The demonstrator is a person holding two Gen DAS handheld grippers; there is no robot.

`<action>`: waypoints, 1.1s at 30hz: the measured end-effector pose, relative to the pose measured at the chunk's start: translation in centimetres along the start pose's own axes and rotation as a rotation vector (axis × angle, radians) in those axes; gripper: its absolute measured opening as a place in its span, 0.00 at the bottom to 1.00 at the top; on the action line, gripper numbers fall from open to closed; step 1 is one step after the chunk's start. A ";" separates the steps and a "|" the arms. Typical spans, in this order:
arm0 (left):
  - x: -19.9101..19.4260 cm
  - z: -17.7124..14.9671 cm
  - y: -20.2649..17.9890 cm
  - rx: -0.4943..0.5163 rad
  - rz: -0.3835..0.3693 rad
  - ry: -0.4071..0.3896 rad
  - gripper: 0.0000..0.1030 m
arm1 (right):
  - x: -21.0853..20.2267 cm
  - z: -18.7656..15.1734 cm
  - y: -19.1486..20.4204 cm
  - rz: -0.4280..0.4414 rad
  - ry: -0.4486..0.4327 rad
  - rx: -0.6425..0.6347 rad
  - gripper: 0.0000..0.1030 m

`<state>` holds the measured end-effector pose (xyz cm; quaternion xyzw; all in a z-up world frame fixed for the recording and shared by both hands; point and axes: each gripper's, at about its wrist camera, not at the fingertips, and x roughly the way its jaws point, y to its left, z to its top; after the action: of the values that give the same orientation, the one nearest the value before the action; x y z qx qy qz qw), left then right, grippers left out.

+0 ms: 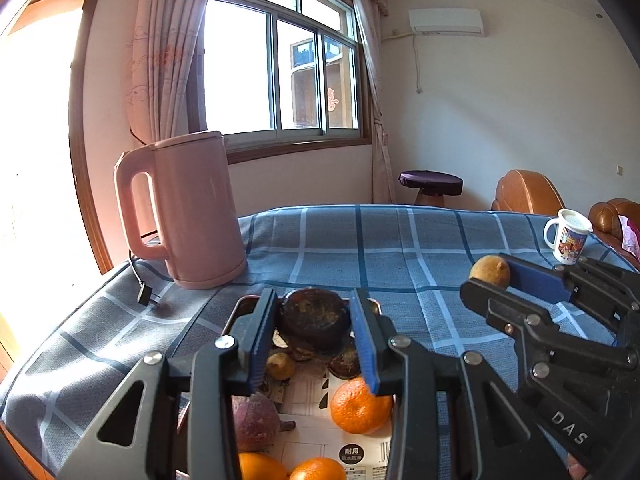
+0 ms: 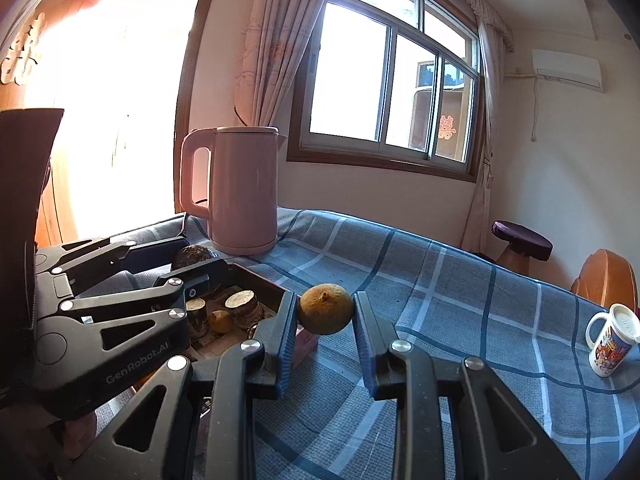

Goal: Organize fruits
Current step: 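Lower the passion fruit and the yellow fruit into the tin and open both tools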

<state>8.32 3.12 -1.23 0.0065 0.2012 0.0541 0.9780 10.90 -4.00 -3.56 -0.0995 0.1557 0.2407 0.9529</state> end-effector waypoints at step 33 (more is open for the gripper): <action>1.9 -1.3 5.4 -0.038 0.087 0.090 0.38 | 4.5 0.6 4.9 0.093 0.052 -0.061 0.29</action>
<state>9.01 8.74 -3.02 -0.0056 0.2433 0.1005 0.9647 12.41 2.28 -5.11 -0.1275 0.1774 0.2867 0.9328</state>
